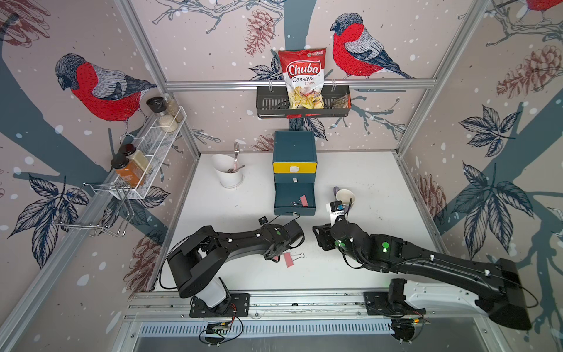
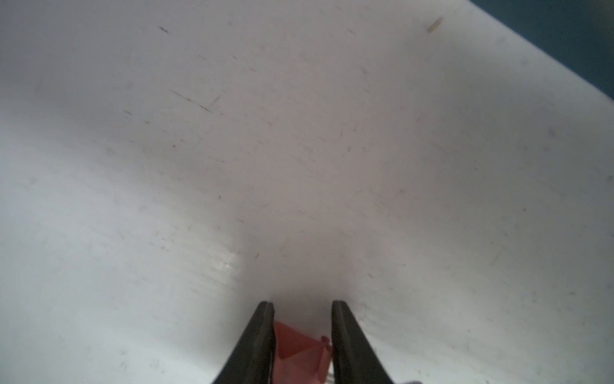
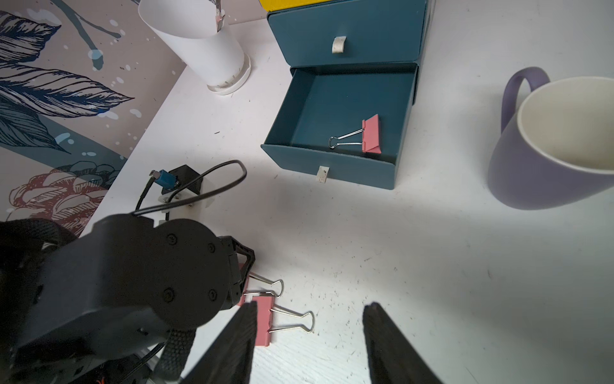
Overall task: Put the binder clips in the drawer according to color
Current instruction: Pick up the binder clip at the center of the board.
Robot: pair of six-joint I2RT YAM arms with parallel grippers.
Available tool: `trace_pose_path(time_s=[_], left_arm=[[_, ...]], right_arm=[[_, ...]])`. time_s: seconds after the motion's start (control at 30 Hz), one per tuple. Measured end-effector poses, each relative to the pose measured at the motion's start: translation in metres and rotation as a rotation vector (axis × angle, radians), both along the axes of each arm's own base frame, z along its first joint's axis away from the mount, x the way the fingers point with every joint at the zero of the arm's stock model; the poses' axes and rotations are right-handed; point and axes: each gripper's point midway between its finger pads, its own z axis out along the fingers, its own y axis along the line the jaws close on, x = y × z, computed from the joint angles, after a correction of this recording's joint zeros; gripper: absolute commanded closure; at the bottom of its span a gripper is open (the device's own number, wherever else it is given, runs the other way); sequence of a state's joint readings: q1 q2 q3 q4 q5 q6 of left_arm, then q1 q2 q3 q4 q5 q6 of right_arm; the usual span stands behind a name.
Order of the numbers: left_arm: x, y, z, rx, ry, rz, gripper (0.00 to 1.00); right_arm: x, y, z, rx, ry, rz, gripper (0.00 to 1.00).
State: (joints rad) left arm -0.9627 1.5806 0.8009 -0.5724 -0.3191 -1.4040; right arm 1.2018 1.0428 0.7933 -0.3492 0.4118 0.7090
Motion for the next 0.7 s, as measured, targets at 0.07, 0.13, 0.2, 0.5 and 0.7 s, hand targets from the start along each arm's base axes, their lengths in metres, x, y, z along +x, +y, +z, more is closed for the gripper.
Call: trace_pose_path(time_s=[0.07, 0.13, 0.2, 0.5, 0.7], left_arm=[[-0.001, -0.001, 0.0, 0.003, 0.002, -0.006, 0.59], [-0.001, -0.002, -0.001, 0.011, 0.005, -0.021, 0.59], [-0.001, -0.002, -0.001, 0.019, 0.009, -0.027, 0.58], [-0.003, -0.003, -0.002, 0.071, 0.024, -0.047, 0.63], [-0.002, -0.004, -0.002, 0.086, 0.027, -0.061, 0.67]], right_arm=[[0.0, -0.001, -0.002, -0.001, 0.0, 0.0, 0.44], [-0.001, -0.002, -0.004, -0.005, 0.002, 0.0, 0.43], [-0.002, -0.004, -0.007, -0.008, 0.003, 0.0, 0.43], [-0.004, -0.009, -0.005, 0.014, -0.002, -0.002, 0.44], [-0.005, -0.012, -0.007, 0.02, -0.004, -0.002, 0.44]])
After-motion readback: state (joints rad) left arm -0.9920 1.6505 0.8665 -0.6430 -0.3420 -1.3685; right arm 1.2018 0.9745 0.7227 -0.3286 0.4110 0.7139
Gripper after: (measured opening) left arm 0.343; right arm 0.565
